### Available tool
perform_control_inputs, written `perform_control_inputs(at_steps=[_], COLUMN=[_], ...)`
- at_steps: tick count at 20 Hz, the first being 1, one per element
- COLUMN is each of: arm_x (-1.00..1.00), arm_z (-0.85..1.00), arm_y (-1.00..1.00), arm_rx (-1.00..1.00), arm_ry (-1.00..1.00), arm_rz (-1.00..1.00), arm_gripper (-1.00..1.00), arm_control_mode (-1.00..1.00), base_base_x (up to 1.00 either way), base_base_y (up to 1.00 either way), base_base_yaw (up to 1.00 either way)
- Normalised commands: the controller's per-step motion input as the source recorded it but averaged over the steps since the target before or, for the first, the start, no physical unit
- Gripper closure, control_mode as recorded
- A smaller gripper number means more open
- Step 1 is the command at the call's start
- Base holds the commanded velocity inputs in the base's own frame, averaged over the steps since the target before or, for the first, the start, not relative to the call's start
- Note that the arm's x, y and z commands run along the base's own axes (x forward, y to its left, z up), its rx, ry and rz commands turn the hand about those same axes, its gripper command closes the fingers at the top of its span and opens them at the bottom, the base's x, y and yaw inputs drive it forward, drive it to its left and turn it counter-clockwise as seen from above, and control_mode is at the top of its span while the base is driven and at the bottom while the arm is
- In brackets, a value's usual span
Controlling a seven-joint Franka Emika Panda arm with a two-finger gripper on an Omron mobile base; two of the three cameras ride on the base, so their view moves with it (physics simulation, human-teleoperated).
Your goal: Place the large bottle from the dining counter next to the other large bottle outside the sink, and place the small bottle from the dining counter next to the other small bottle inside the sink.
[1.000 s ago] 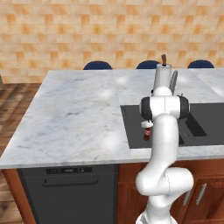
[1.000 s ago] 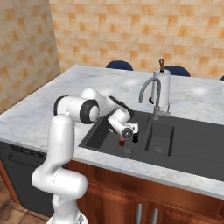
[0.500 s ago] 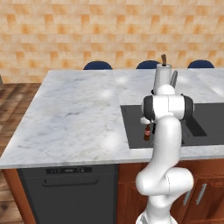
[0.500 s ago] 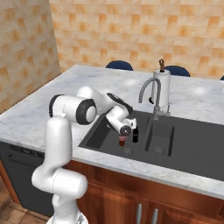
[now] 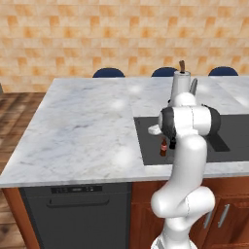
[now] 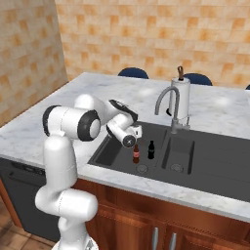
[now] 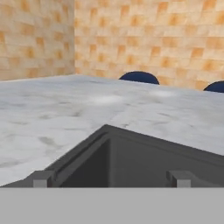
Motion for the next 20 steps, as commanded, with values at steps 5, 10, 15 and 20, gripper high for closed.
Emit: perform_control_inputs(at_steps=[5, 10, 15, 20], arm_x=[-0.20, -0.15, -0.13, -0.12], arm_z=[0.64, 0.59, 0.52, 0.46], arm_y=[0.33, 0.24, 0.19, 0.31], arm_rx=[-0.02, -0.01, -0.04, -0.09], arm_ry=[-0.05, -0.01, 0.00, 0.00], arm_rz=[0.01, 0.01, 0.03, 0.02], arm_gripper=[-1.00, -1.00, -1.00, -1.00], arm_control_mode=[-1.00, -1.00, -1.00, -1.00], base_base_x=[0.00, 0.00, 0.00, 0.00], base_base_y=[0.00, 0.00, 0.00, 0.00], base_base_yaw=[0.00, 0.00, 0.00, 0.00])
